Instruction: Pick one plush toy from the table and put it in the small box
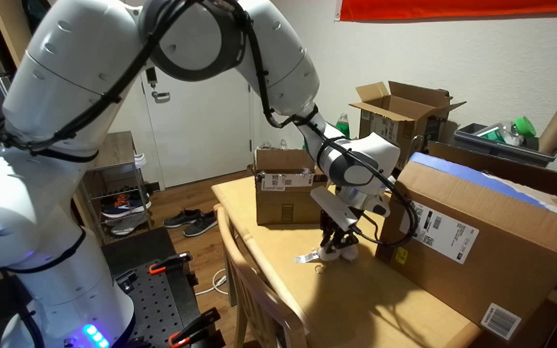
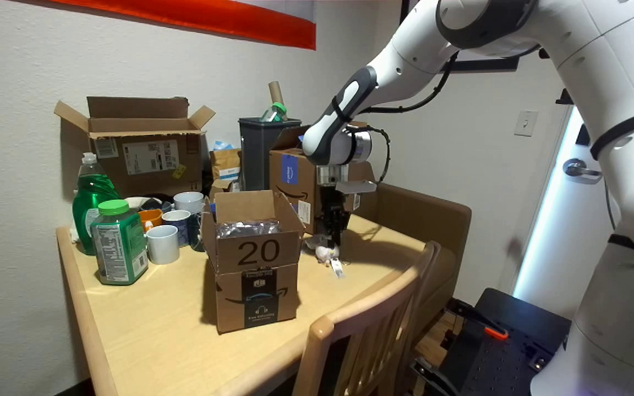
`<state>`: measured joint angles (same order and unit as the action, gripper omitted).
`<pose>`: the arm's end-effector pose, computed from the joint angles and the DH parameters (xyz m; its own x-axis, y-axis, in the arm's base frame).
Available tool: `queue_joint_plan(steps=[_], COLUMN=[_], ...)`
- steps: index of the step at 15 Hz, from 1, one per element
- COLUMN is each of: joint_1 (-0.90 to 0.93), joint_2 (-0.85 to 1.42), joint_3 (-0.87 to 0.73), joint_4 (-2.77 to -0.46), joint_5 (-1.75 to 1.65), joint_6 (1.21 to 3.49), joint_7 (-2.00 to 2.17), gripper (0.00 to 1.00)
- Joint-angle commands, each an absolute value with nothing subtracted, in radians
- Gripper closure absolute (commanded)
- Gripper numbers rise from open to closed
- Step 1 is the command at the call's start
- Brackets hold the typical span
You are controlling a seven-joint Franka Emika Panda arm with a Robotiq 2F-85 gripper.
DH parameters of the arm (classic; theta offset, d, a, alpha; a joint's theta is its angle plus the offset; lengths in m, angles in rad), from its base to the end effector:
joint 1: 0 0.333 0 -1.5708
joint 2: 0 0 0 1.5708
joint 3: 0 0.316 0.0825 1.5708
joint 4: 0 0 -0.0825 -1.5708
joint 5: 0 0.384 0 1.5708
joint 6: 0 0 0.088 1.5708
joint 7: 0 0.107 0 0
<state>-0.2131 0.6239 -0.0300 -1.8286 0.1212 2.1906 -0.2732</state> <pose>0.6000 -0.1436 0.1715 0.9716 -0.0333 -0.2344 -0.0647 -0.9897 -0.1275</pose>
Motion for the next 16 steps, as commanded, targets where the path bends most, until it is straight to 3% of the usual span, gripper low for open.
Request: queue_joint_plan(steps=[1,16], joint_1=[-0.215,-0.155], joint_2=[0.606,0.188], joint_3=[-0.024,-0.043], joint_4=[-1.841,-2.206], joint_5=[0.117,0.093], joint_6=[2.205,2.275], joint_7=[-0.286,-0.245], gripper=[0.99,0.99])
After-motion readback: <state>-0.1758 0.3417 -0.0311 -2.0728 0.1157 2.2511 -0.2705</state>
